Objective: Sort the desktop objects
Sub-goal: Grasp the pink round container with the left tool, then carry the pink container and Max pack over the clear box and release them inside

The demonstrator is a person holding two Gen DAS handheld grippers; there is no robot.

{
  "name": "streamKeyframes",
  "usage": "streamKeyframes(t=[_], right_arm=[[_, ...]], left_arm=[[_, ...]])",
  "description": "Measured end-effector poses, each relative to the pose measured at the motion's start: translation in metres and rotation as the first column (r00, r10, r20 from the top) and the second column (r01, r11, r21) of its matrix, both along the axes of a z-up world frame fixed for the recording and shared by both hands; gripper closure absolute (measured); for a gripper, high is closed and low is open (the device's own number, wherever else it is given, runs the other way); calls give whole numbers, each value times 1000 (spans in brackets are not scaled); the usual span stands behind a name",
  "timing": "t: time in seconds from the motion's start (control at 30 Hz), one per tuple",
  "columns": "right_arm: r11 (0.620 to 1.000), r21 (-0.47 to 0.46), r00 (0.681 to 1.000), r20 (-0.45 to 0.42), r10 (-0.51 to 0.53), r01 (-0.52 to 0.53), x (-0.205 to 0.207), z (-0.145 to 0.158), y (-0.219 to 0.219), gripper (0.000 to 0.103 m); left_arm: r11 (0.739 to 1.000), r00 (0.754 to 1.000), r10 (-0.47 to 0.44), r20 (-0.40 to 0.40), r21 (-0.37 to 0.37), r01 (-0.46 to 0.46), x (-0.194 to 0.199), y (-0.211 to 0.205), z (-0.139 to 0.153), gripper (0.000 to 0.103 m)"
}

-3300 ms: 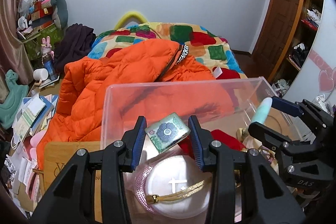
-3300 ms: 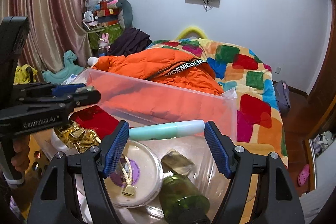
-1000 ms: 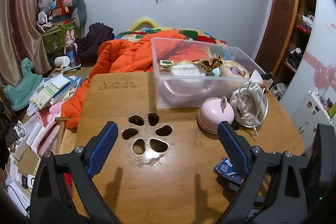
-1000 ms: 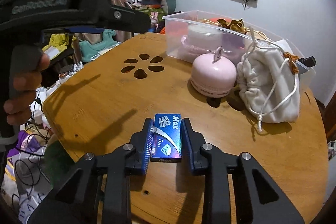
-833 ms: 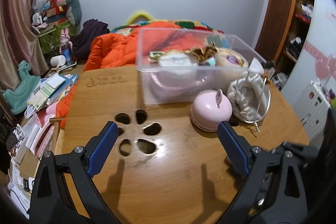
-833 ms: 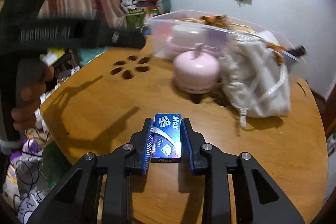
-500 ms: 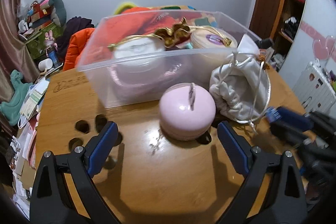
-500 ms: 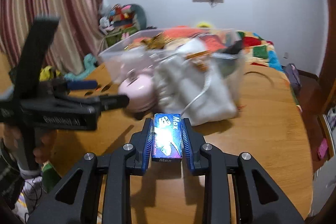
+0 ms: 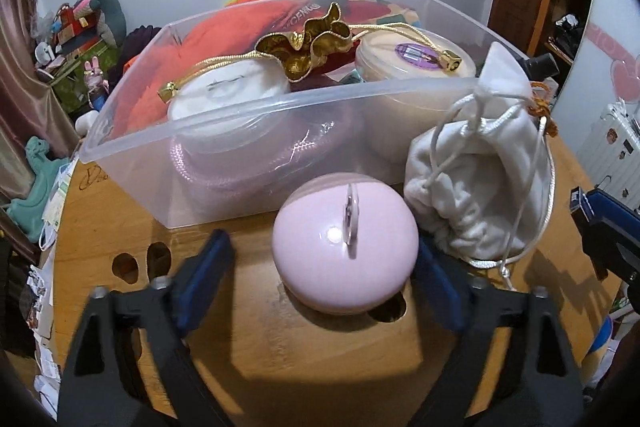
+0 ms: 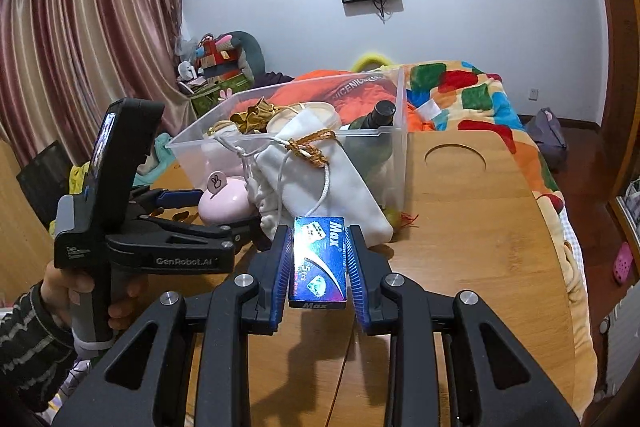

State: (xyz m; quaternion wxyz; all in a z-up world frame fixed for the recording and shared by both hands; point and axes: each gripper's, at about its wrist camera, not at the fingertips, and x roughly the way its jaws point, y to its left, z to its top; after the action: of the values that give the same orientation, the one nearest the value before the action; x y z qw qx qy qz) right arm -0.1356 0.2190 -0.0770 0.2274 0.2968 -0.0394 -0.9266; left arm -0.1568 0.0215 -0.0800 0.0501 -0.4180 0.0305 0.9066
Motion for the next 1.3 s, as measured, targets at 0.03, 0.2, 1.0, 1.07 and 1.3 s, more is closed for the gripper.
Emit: streamKeyframes(t=[0.03,0.2,1.0,1.07,1.3], right_arm=[[1000,-4,1000,2,0,0,0,0,0,78],[1000,-14,1000,10,-8,8,-1,0,1,78],[1000,-10,999,-47,22,-22,-1,38,-4,78],[1000,-6,998,-54,27,-28,-5,43,-4,78],[999,8,993,-109,37,-36,-20,66,-6,78]], left_arm=[[1000,1000,3,-5,3,-3,0,0,0,26],[999,999,34,-24,16,-34,7,-6,3,41],[987,973,118,-198,134,-92,57,-52,61,41],[986,969,119,-218,144,-89,58,-54,69,41],[985,955,131,-267,148,-94,54,-62,87,41]])
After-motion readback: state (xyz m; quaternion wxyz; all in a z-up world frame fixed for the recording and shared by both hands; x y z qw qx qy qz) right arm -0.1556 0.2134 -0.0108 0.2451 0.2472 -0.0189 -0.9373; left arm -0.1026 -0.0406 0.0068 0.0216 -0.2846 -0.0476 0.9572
